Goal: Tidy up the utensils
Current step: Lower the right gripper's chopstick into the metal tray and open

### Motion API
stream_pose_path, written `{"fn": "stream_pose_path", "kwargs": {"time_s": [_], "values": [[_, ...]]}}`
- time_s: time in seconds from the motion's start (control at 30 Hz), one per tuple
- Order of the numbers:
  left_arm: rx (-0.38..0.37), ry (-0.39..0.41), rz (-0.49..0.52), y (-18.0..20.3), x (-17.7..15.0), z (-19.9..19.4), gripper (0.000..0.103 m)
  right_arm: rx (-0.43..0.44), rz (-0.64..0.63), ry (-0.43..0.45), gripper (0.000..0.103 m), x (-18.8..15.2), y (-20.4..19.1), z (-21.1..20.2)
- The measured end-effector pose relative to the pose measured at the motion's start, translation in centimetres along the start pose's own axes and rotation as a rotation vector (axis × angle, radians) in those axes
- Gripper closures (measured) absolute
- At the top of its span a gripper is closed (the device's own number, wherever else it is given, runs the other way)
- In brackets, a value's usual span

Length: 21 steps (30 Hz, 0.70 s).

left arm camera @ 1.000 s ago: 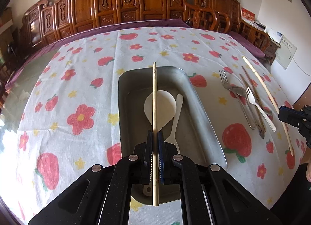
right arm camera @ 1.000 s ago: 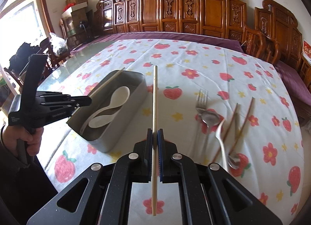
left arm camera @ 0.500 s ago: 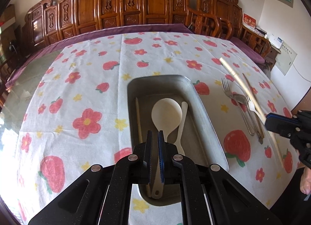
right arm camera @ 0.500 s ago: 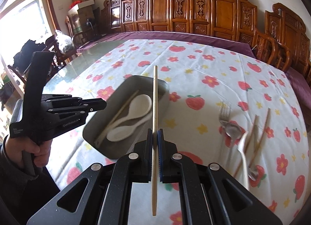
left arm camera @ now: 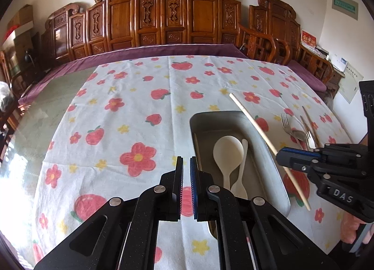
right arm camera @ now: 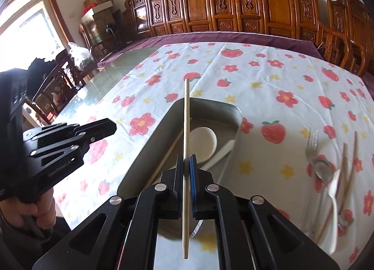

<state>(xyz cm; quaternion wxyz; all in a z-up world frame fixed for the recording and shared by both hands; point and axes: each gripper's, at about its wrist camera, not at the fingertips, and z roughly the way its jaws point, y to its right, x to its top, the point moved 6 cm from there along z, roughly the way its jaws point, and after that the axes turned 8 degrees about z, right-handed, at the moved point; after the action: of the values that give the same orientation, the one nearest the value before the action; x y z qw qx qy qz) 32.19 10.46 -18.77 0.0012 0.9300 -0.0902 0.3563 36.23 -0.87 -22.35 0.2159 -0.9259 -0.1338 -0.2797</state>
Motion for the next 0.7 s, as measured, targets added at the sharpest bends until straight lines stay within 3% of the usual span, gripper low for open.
{"fn": "stream_pose_path", "kwargs": {"time_s": [0.43, 0.7], "values": [[0.01, 0.001, -0.02, -1.1, 0.0, 0.0, 0.098, 0.0, 0.048, -0.058, 0.096, -0.6, -0.5, 4.8], [0.009, 0.004, -0.016, -0.8, 0.0, 0.0, 0.098, 0.006, 0.017, -0.043, 0.095, -1.1, -0.1, 4.2]]}}
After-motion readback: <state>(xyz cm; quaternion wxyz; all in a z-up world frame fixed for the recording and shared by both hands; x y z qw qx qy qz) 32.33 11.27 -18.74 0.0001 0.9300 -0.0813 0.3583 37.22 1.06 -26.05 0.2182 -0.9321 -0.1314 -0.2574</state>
